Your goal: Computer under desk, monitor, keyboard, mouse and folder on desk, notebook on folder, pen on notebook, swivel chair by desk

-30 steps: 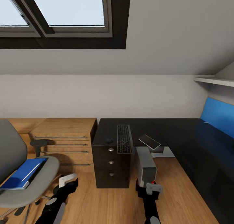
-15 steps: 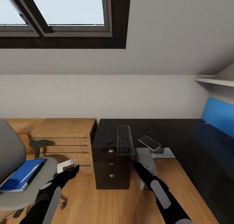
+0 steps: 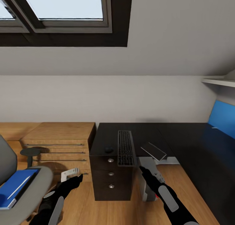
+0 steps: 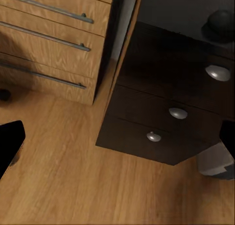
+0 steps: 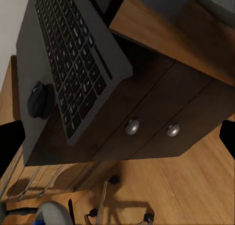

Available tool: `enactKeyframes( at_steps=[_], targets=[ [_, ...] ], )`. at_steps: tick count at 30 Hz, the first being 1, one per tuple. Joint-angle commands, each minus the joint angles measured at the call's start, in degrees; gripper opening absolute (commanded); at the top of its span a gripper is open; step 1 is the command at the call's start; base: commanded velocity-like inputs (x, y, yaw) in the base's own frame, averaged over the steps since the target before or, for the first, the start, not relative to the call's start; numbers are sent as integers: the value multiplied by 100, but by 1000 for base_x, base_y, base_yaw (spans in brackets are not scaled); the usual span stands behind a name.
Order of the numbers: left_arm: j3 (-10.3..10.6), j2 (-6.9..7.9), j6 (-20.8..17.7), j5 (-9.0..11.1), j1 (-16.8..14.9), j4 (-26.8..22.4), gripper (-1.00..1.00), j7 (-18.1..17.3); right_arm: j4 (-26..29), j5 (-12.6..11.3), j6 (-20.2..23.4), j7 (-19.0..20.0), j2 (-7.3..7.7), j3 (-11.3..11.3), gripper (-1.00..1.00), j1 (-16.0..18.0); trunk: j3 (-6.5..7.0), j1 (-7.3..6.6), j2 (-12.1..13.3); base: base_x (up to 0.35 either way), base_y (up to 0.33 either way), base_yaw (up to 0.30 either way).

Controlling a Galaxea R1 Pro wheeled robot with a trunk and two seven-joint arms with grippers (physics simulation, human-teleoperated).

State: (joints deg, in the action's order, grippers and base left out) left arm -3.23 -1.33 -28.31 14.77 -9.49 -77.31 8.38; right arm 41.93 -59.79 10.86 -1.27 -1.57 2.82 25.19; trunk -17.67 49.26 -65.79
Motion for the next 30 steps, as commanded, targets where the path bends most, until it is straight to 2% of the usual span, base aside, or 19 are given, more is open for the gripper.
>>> enactKeyframes(
  at_steps=[1,5,7,10,13,16,18,22,30],
  targets=[
    [-11,-1,-34,63,-3,-53,100,38,7,-38,-8,-12,1,7,100,1,-7,3,-4,168,0,0],
    [-130,-1,-74,75,1,-358,100,40,10,-43,-77,-5,-7,24,100,2,-7,3,-4,73,0,0],
    [-193,-4,-100,84,17,-645,100,40,26,-45,-94,63,-14,34,100,3,-43,47,-85,18,0,0],
    [-263,-5,-107,86,54,-735,100,40,38,-37,-100,204,-7,38,100,2,-97,112,-205,9,0,0],
    [-377,-13,-113,87,79,-781,100,40,36,-27,-101,468,4,41,100,-1,-151,178,-325,5,0,0],
    [-484,-22,-120,90,105,-812,100,40,6,0,-107,1109,21,42,100,-4,-205,244,-446,1,0,0],
    [-500,-23,-121,89,108,-816,100,40,1,4,-108,1233,25,42,100,-5,-241,288,-526,0,0,0],
    [-519,-25,-122,88,114,-819,100,40,-6,9,-110,1382,31,43,100,-6,-313,376,-686,0,0,0],
    [-539,-26,-119,88,129,-829,100,40,-3,24,-101,1434,34,43,100,-9,-456,552,-1007,0,0,0]
  ],
)
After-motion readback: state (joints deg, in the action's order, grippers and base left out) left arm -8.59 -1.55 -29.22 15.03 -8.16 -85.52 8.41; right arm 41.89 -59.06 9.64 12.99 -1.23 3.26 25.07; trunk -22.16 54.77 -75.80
